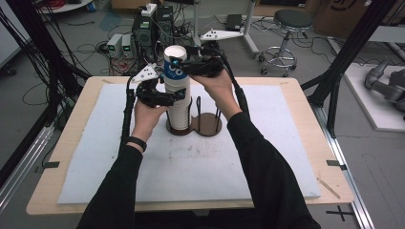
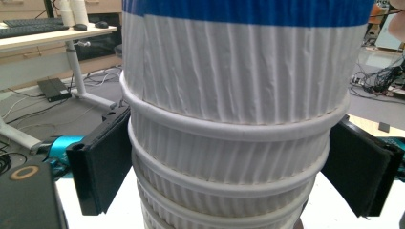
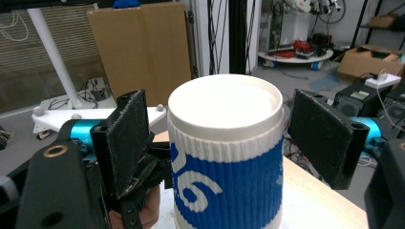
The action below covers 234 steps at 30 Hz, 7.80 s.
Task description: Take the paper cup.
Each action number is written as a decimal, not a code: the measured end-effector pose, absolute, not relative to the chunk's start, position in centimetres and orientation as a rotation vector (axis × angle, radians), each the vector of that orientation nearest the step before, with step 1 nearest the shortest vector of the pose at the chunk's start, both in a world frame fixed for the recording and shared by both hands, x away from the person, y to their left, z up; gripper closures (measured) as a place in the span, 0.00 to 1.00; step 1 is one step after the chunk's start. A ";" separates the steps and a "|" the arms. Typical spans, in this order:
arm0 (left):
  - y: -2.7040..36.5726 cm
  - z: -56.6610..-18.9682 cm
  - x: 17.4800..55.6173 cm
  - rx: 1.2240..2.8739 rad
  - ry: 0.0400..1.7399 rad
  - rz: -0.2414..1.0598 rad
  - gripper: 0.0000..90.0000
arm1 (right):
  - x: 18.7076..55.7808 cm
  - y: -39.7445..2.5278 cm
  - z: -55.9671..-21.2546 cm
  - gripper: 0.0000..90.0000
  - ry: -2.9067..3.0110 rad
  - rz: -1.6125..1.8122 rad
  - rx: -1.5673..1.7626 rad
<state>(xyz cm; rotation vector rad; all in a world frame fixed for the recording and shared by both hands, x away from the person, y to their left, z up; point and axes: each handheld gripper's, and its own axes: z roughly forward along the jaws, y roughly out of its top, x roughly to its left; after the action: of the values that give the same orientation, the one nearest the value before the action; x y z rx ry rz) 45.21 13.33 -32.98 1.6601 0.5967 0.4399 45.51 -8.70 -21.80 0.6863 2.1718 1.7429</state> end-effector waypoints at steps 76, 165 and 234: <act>13.2 -32.9 45.2 1.662 0.610 0.438 0.13 | 42.1 -10.9 -14.3 0.33 1.992 1.813 0.542; 13.2 -32.8 45.1 1.664 0.622 0.448 0.13 | 33.0 -21.1 -37.3 0.33 2.242 1.702 0.691; 18.2 -40.2 32.1 1.715 0.638 0.512 0.11 | 33.8 -22.1 -37.6 0.33 2.213 1.712 0.745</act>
<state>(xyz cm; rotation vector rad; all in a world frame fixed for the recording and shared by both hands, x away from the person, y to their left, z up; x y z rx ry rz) 32.10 18.21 -40.19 1.7152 0.6380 0.5120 33.82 -22.09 -37.65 0.7450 2.2125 1.7121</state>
